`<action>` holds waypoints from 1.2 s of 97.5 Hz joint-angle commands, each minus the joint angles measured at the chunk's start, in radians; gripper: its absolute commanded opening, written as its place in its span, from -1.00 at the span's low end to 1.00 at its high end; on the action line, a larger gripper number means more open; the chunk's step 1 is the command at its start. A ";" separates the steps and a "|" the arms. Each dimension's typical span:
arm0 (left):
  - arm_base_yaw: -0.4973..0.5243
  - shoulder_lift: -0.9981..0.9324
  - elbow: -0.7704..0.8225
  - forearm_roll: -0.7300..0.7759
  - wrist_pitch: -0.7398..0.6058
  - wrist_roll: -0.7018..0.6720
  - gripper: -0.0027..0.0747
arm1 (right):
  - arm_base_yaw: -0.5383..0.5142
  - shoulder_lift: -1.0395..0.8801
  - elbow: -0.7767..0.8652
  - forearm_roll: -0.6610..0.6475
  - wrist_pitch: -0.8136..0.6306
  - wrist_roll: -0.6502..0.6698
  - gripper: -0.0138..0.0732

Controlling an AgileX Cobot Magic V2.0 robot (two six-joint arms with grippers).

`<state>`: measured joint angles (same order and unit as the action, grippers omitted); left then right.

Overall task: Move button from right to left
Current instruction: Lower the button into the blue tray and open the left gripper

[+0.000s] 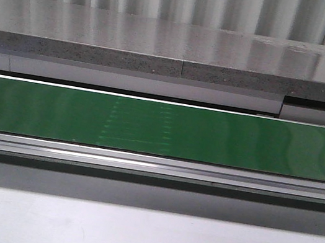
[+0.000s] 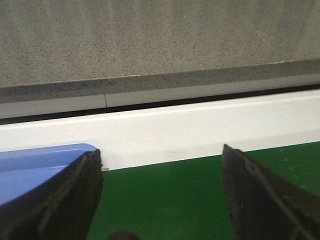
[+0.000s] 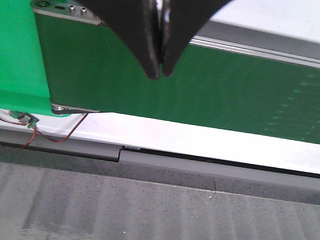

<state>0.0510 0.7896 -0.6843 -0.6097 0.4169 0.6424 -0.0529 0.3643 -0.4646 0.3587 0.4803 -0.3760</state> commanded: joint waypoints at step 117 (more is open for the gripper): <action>-0.010 -0.235 0.109 -0.064 -0.046 0.000 -0.98 | 0.000 0.003 -0.025 0.010 -0.072 -0.007 -0.84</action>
<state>0.0490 0.5533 -0.5475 -0.6435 0.4358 0.6424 -0.0529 0.3643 -0.4646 0.3587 0.4803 -0.3760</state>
